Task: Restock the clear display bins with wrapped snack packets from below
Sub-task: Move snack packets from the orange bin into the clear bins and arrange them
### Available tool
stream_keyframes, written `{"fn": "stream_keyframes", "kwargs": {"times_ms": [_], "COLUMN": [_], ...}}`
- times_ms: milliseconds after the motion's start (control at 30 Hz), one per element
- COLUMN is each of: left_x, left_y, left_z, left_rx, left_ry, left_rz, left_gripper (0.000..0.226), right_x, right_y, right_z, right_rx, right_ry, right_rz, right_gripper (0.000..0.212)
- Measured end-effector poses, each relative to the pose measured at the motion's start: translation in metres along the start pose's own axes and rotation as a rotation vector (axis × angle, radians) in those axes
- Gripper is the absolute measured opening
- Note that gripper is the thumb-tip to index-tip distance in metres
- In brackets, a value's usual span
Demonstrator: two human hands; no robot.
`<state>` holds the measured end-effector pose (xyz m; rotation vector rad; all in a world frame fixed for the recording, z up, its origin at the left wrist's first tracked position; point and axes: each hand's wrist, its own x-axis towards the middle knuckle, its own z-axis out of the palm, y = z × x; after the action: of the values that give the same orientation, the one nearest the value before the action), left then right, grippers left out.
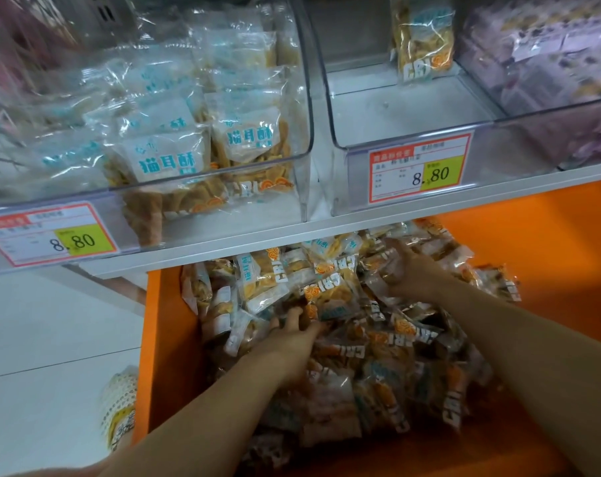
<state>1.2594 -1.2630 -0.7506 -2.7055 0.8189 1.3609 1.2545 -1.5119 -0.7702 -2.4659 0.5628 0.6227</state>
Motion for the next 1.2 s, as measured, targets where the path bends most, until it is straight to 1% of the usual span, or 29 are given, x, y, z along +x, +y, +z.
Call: {"fn": "stream_keyframes", "kwargs": {"times_ms": [33, 67, 133, 233, 267, 333, 367, 433, 467, 500, 600, 667, 700, 767, 867, 1000, 1067, 1133, 1200], "left_x": [0.001, 0.002, 0.005, 0.009, 0.009, 0.013, 0.012, 0.011, 0.012, 0.009, -0.001, -0.013, -0.019, -0.032, -0.059, -0.105, -0.128, -0.155, -0.179], "left_y": [-0.001, -0.001, -0.003, -0.003, -0.001, 0.002, 0.004, 0.005, 0.004, 0.005, 0.009, 0.01, 0.01, 0.012, 0.017, 0.024, 0.024, 0.029, 0.035], "left_z": [0.0, 0.001, 0.004, 0.004, 0.004, 0.009, 0.009, 0.011, 0.013, 0.015, 0.013, 0.003, -0.002, -0.013, -0.024, -0.042, -0.054, -0.067, -0.084], "left_rx": [-0.008, -0.019, -0.054, -0.056, -0.049, -0.092, 0.007, 0.102, 0.07, 0.051, 0.093, 0.041, -0.011, -0.095, -0.091, -0.078, -0.079, -0.057, -0.031], "left_ry": [0.03, 0.055, 0.085, 0.065, 0.056, 0.049, 0.065, 0.135, 0.185, 0.194, 0.194, 0.235, 0.263, 0.346, 0.49, 0.687, 0.82, 0.944, 1.076], "left_rz": [-0.003, -0.005, -0.001, -0.007, -0.007, 0.054, 0.099, 0.147, 0.142, 0.145, 0.178, 0.154, 0.137, 0.159, 0.248, 0.313, 0.387, 0.42, 0.496], "left_gripper": [0.089, 0.083, 0.076, 0.079, 0.079, 0.068, 0.061, 0.05, 0.045, 0.041, 0.03, 0.015, 0.013, 0.013, 0.014, 0.011, 0.013, 0.015, 0.025], "right_x": [-0.001, -0.001, -0.003, -0.008, -0.01, -0.016, -0.02, -0.027, -0.032, -0.037, -0.054, -0.066, -0.073, -0.087, -0.115, -0.162, -0.189, -0.214, -0.233], "right_y": [0.0, 0.0, -0.002, -0.012, -0.016, -0.022, -0.025, -0.028, -0.031, -0.033, -0.039, -0.041, -0.042, -0.043, -0.053, -0.069, -0.074, -0.075, -0.075], "right_z": [-0.002, -0.003, -0.005, -0.005, -0.006, -0.009, -0.011, -0.012, -0.014, -0.015, -0.02, -0.023, -0.025, -0.031, -0.05, -0.086, -0.106, -0.126, -0.145], "right_rx": [0.029, 0.044, 0.006, -0.083, -0.107, -0.177, -0.204, -0.252, -0.276, -0.29, -0.254, -0.202, -0.179, -0.159, -0.184, -0.236, -0.165, -0.055, 0.055], "right_ry": [-0.014, -0.027, -0.063, -0.108, -0.11, -0.107, -0.106, -0.116, -0.126, -0.139, -0.156, -0.122, -0.104, -0.078, -0.041, 0.099, 0.149, 0.206, 0.286], "right_rz": [-0.015, -0.028, -0.058, -0.123, -0.152, -0.198, -0.213, -0.24, -0.255, -0.265, -0.298, -0.326, -0.342, -0.37, -0.386, -0.469, -0.511, -0.56, -0.624], "right_gripper": [0.092, 0.088, 0.072, 0.056, 0.055, 0.054, 0.055, 0.057, 0.058, 0.058, 0.057, 0.055, 0.054, 0.055, 0.056, 0.054, 0.05, 0.05, 0.052]}}
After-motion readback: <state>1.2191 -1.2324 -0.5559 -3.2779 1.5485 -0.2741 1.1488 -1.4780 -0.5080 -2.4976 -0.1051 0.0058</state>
